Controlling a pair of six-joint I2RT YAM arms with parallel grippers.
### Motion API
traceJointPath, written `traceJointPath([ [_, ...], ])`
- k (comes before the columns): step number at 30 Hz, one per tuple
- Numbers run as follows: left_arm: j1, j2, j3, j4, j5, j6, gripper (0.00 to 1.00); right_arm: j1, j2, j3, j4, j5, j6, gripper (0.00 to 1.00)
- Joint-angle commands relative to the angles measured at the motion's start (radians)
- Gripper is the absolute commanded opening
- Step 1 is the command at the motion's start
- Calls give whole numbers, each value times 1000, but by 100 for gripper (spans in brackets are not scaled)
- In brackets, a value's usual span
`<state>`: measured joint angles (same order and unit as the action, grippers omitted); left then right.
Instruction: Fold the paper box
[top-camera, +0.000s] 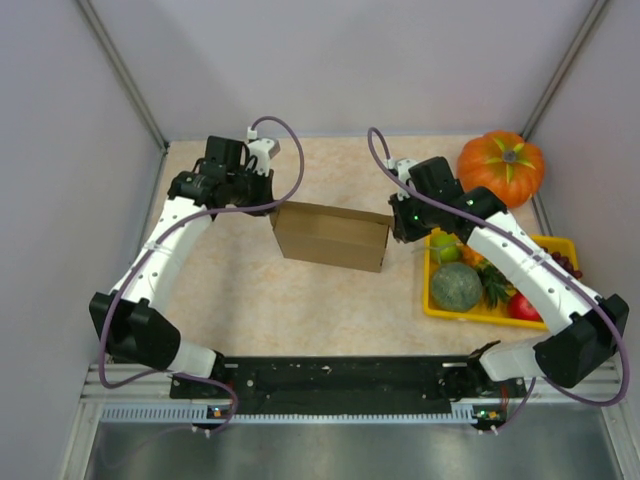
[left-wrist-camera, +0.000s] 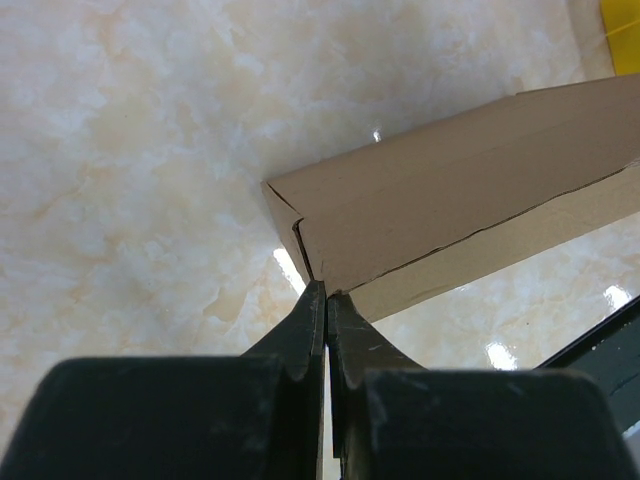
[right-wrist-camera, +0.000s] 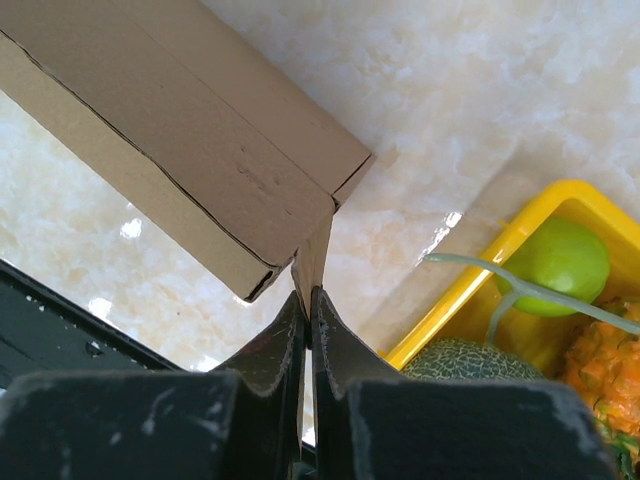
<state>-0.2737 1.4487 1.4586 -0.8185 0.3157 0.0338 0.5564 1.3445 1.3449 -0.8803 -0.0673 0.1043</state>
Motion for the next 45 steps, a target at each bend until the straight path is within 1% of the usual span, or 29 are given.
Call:
traceJointPath([
  [1, 5, -1, 49, -13, -14, 38, 0, 4, 5, 40, -20, -12, -3, 0],
  [4, 7, 12, 45, -8, 29, -6, 0, 4, 2, 43, -19, -20, 3, 0],
  [8, 7, 29, 28, -10, 33, -32, 0, 7, -5, 53, -19, -58, 50, 0],
  [10, 7, 35, 23, -21, 8, -32, 0, 4, -4, 60, -20, -66, 112, 0],
  [12, 7, 27, 7, -24, -4, -69, 0, 0, 4, 74, -26, -92, 187, 0],
  [15, 7, 6, -47, 13, -18, -107, 0, -1, 11, 86, -23, -155, 282, 0],
  [17, 7, -4, -72, 42, -21, -127, 0, -1, 19, 91, -25, -161, 314, 0],
  [23, 5, -28, -118, 47, -24, -146, 0, -1, 51, 94, -25, -131, 402, 0],
  [27, 4, -50, -136, 64, 2, -158, 0, -3, 59, 109, -25, -37, 501, 0],
  [33, -2, -65, -150, 70, 19, -169, 0, -3, 62, 125, -23, 24, 584, 0],
  [40, -7, -70, -153, 71, 28, -170, 0, -3, 71, 85, -6, 38, 607, 0],
  [44, -7, -71, -159, 71, 25, -167, 0, -3, 58, 70, -5, 64, 551, 0],
  [45, -7, -71, -159, 71, 23, -167, 0, -3, 55, 66, -5, 95, 531, 0],
])
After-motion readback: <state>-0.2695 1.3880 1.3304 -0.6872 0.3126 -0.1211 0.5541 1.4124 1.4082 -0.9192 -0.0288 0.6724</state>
